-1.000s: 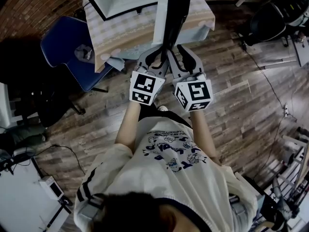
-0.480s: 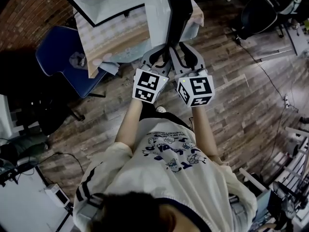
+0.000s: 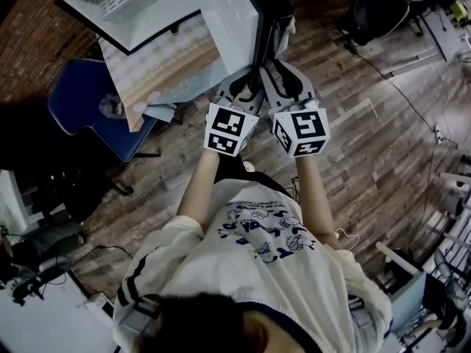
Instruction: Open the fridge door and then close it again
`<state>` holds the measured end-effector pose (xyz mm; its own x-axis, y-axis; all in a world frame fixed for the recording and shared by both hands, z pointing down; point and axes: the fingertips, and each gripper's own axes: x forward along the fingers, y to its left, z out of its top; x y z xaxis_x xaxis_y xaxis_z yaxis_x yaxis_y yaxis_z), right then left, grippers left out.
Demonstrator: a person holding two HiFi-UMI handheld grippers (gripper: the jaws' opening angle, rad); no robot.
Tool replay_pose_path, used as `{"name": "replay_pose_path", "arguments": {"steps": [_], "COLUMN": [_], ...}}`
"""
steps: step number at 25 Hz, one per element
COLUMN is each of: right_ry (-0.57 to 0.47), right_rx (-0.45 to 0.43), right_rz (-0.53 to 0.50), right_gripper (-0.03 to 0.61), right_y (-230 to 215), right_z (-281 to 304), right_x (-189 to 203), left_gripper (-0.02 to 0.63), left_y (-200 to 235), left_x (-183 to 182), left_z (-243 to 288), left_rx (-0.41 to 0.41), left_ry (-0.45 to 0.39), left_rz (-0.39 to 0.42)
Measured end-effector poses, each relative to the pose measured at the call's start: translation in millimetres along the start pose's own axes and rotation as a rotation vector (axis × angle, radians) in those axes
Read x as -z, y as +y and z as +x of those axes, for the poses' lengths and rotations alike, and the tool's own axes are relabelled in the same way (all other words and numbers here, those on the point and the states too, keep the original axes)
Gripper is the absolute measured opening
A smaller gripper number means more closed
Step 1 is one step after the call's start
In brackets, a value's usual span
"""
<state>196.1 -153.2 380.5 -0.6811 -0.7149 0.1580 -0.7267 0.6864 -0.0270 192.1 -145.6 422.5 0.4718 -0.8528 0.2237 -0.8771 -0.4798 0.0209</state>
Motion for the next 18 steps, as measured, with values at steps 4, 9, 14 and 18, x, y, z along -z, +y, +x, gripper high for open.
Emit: {"name": "replay_pose_path", "arguments": {"steps": [4,9,14,18], "right_ry": [-0.003,0.0,-0.006,-0.012], "right_rx": [0.039,0.094,0.12,0.132], "right_rz": [0.01,0.014,0.026,0.029], "right_gripper": [0.126,0.126,0.121,0.117], "right_y": [-16.1,-41.7,-65.3,-81.8], "right_z": [-0.8,-1.9,-3.9,-4.5], "right_x": [0.1,-1.1,-1.3,-2.5], "left_gripper": [0.118,0.118,0.118,0.118], "left_y": [-7.8,-18.2,-27.7,-32.8], "left_x": [-3.7,-9.0,-13.7,-18.5], "left_z": [12.7,33.5,52.4,65.4], "left_rx": [0.044,0.108,0.178,0.227], "left_ry": [0.002,0.006,0.019,0.022], "left_rz": [0.005,0.018,0.027,0.04]}}
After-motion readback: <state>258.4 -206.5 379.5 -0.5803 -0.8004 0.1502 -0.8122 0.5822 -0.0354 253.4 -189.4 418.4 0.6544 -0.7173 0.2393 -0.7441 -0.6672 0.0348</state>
